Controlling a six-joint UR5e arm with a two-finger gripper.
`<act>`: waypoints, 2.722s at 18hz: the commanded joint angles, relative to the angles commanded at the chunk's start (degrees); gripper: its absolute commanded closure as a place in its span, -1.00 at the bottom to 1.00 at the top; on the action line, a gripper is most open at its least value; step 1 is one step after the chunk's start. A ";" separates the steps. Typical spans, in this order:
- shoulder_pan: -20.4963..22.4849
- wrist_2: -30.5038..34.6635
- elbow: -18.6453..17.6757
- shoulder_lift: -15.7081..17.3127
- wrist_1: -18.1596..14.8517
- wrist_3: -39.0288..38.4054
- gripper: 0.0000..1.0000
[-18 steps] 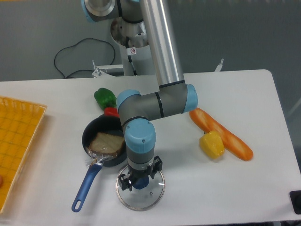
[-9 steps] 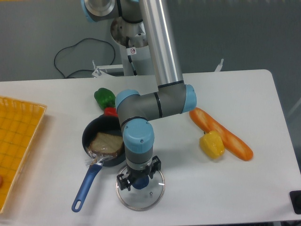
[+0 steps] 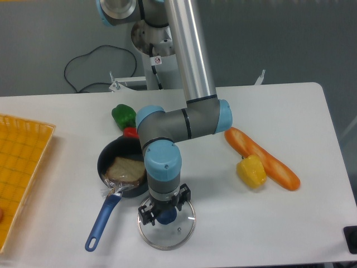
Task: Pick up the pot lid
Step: 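Close the gripper around the blue lid knob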
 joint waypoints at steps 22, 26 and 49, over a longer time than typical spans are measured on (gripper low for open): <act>-1.14 1.76 0.26 -0.44 0.17 -1.76 -0.83; -1.14 1.76 0.26 -0.44 0.17 -1.76 -0.83; -0.79 1.58 0.00 -0.26 0.26 -1.41 -0.59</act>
